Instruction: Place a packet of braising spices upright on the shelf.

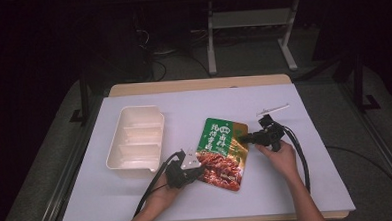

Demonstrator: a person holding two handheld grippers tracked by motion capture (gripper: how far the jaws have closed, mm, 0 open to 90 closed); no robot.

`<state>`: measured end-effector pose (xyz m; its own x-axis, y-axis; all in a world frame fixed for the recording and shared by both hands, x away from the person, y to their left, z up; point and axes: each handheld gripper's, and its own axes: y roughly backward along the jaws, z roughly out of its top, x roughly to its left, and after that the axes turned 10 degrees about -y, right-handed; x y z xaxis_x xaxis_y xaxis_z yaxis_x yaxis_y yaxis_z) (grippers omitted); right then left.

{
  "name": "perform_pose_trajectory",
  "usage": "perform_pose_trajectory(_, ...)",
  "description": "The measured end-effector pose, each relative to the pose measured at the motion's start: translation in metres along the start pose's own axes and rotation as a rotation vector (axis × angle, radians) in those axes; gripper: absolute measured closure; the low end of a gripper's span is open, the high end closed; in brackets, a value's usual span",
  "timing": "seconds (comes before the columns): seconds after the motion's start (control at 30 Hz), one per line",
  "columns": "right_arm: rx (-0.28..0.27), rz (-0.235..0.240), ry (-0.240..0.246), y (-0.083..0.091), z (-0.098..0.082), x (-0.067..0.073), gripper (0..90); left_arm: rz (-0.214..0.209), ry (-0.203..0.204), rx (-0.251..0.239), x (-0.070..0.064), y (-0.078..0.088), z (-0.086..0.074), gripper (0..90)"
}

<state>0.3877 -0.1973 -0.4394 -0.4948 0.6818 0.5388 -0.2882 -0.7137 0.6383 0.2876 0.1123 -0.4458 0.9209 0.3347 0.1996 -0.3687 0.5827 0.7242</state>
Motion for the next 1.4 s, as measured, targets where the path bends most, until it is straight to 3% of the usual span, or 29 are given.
perform_pose_trajectory(0.27,0.035,0.025,-0.028,-0.012,-0.003,-0.002,75.5,0.002,0.010,-0.011,0.000,-0.001,-0.001,89.9)
perform_pose_trajectory(0.37,0.037,0.015,-0.023,-0.014,-0.004,-0.002,89.1,0.004,0.011,-0.015,0.000,-0.001,0.000,89.9)
perform_pose_trajectory(0.4,0.031,0.013,-0.022,-0.014,-0.004,-0.002,89.3,0.004,0.012,-0.016,0.000,-0.001,-0.001,89.9)
perform_pose_trajectory(0.57,0.022,0.049,-0.015,-0.011,-0.002,0.001,88.8,0.003,0.014,-0.019,0.001,-0.002,-0.001,89.9)
perform_pose_trajectory(0.7,0.029,0.065,-0.029,-0.015,-0.003,0.000,81.8,0.003,0.017,-0.019,0.001,-0.002,-0.001,89.9)
perform_pose_trajectory(0.77,0.048,0.044,-0.019,-0.023,-0.003,0.004,78.9,0.004,0.013,-0.019,0.000,-0.002,-0.001,89.9)
perform_pose_trajectory(0.97,0.053,0.010,-0.016,-0.027,-0.004,0.007,82.7,0.003,0.016,-0.029,0.001,-0.002,-0.002,89.8)
perform_pose_trajectory(1.07,0.056,-0.010,-0.009,-0.026,-0.003,0.010,88.1,0.001,0.037,-0.052,0.002,-0.001,-0.005,89.3)
perform_pose_trajectory(1.3,0.028,0.009,-0.004,-0.017,0.000,0.014,89.2,-0.002,0.037,-0.051,0.005,0.002,-0.007,75.8)
perform_pose_trajectory(1.4,0.002,0.036,0.006,-0.009,0.003,0.018,89.4,0.006,0.042,-0.074,0.005,0.007,-0.007,72.6)
